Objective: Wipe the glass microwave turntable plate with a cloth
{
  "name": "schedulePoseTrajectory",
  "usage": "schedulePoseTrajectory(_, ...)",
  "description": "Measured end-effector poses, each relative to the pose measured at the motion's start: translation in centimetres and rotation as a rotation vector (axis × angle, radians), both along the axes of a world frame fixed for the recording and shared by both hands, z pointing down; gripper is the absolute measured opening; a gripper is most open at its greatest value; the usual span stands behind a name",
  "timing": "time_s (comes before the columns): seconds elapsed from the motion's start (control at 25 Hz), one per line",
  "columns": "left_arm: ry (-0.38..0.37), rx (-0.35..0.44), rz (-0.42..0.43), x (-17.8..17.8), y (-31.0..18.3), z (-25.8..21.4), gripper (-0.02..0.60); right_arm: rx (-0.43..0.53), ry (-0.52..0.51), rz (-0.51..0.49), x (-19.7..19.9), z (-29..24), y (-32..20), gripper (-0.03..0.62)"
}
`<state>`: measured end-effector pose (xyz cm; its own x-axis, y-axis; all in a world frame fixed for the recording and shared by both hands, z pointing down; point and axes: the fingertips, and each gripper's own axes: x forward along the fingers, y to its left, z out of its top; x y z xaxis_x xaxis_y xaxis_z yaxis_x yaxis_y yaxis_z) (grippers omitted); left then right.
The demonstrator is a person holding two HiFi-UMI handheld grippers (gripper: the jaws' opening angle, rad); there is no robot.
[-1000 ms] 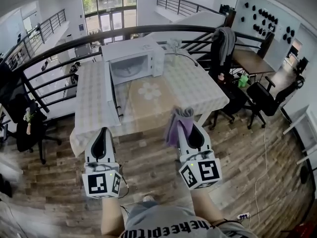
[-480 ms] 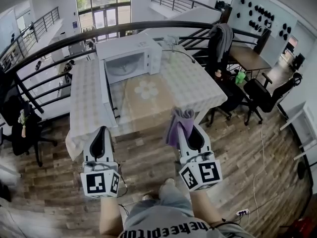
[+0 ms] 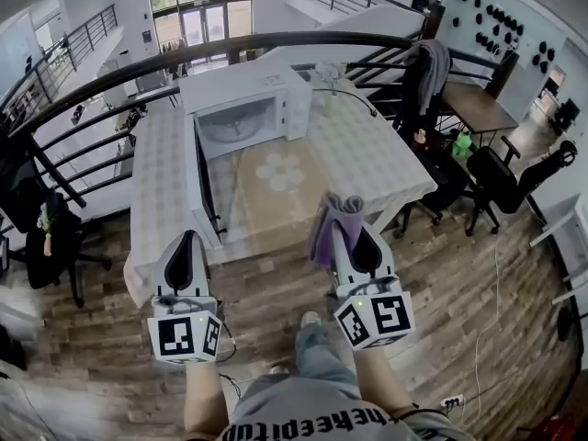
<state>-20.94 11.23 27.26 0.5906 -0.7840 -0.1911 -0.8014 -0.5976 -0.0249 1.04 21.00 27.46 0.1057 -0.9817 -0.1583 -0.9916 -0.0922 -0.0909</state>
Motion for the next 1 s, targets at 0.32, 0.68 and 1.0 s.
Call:
schedulePoseTrajectory(0.32,0.001,0.026,-0.043,3.8,-5.6,-1.4,0.011,0.023,0.0,-0.048,4.2,-1.2,-6.6,0.1)
schedulePoseTrajectory(0.68,-0.001,0.035,-0.088,8.8,-10.3,-2.4,0.011,0.033,0.004,-0.105,9.2,-2.3,-12.5,0.1)
schedulePoseTrajectory(1.0,0.003,0.05,-0.126,13.8,-13.6,-2.6,0.011,0.048,0.006,-0.154,14.1,-2.6,-16.8,0.1)
